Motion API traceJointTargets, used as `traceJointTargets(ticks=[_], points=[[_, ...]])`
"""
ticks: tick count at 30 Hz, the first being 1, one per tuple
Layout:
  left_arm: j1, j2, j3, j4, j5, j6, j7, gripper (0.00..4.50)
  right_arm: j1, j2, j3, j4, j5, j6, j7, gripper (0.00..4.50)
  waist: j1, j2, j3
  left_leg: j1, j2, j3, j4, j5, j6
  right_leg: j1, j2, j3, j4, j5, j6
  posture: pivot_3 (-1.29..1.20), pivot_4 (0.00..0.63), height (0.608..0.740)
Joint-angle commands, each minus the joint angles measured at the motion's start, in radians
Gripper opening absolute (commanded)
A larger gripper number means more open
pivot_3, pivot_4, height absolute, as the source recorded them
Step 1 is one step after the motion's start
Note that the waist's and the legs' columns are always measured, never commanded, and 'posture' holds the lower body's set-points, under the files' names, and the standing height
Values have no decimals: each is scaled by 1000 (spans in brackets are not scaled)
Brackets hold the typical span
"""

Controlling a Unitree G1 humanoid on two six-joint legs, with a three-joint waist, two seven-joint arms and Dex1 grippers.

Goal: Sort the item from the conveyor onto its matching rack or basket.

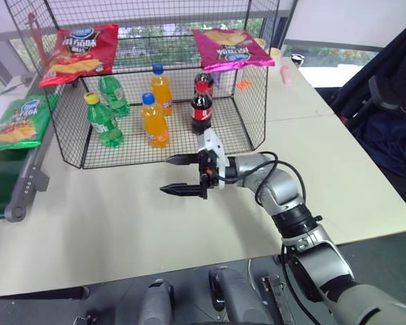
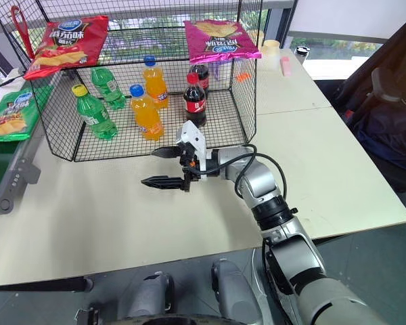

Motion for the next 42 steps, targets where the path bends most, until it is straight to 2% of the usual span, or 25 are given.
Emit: traceJointTargets(ticks=[1,6,12,20,31,34,41,42], points=[[-18,53,-16,148,66,-116,44,4500,-21,-8,13,-81,31,19,44,4444,0,0,0,0,0,1,0,-1,-1,0,0,0,0,0,0,0,150,740],[-52,151,-56,357,203,-271,154,4500,-42,-9,-11,-75,22,32,7,4444,1,-2,-1,0,1,2,-1,-1,-1,-1,0,-1,1,0,0,0,150,740],[-65,179,-101,429,362,-376,326,4500,-38,-29,-14,-91,19,35,-4,4444,1,-2,-2,1,1,4,-1,-1,-1,-1,-2,-1,3,1,0,0,150,740],[-61,176,-133,425,464,-335,457,4500,-34,-38,-12,-105,17,30,-20,4444,1,-4,-3,2,2,4,-1,-1,-1,-1,-3,-2,4,2,-2,0,150,740],[-31,182,-156,446,532,-249,598,4500,-25,-59,-11,-110,8,19,-20,4444,1,-5,-3,3,2,5,-1,-1,-1,-2,-3,-2,8,2,-2,0,150,740],[-38,196,-181,467,551,-217,626,3697,-31,-59,-10,-109,8,18,-23,4500,1,-5,-3,3,1,5,-1,-1,-1,-2,-3,-2,9,1,0,0,150,740],[-121,234,-279,546,550,-99,663,178,-38,-64,-13,-110,7,27,-34,4500,2,-6,-4,4,1,5,-1,-1,-1,-3,-2,-2,12,1,0,0,150,740],[-116,235,-287,547,546,-96,667,28,-37,-66,-14,-111,6,27,-36,4500,2,-6,-4,4,1,5,-1,-1,-1,-3,-3,-2,12,2,-2,0,150,740]])
